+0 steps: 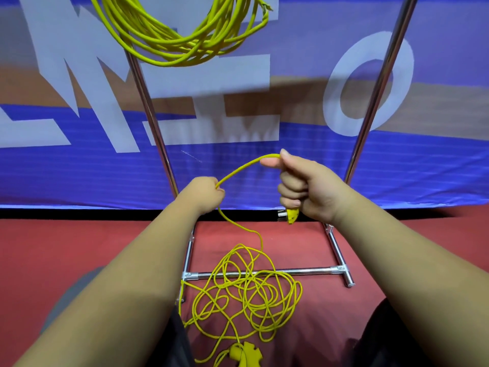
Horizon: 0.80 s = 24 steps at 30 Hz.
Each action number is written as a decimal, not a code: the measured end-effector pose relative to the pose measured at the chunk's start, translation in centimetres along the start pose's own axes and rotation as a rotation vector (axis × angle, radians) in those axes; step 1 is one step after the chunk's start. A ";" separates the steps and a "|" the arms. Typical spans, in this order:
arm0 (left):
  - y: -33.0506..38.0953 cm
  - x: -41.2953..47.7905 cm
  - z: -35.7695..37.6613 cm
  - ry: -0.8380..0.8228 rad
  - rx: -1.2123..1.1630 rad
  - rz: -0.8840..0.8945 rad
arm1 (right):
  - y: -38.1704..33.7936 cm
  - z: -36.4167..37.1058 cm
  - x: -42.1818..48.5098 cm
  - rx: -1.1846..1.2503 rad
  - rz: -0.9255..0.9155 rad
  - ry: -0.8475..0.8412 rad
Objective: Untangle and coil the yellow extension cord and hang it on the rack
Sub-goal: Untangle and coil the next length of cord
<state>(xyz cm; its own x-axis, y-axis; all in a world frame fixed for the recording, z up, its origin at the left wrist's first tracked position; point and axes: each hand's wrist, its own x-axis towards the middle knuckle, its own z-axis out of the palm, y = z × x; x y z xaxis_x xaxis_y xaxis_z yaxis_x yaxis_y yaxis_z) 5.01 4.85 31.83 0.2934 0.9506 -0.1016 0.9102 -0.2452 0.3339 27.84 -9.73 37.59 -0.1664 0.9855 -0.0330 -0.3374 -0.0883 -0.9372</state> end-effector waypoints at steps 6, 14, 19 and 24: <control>-1.2 -0.4 0.6 -0.206 -0.090 -0.051 | -1.0 -0.7 -0.1 0.236 -0.109 0.121; 4.3 -3.3 -2.8 -0.058 -0.970 -0.061 | 1.1 -1.5 1.3 -0.349 0.024 0.235; 4.6 -4.0 -3.7 -0.036 -1.397 -0.168 | 4.1 0.4 1.3 -0.483 0.236 0.067; 3.2 -3.8 -3.5 -0.141 -1.523 -0.297 | 4.5 1.6 1.7 -0.537 0.207 0.168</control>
<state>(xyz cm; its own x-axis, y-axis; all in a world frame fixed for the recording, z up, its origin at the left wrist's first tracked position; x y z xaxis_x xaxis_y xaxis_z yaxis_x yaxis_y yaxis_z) 5.74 1.10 36.52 0.2672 0.8817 -0.3888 -0.1804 0.4421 0.8787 24.51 -8.69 33.87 -0.0155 0.9690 -0.2466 0.2089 -0.2381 -0.9485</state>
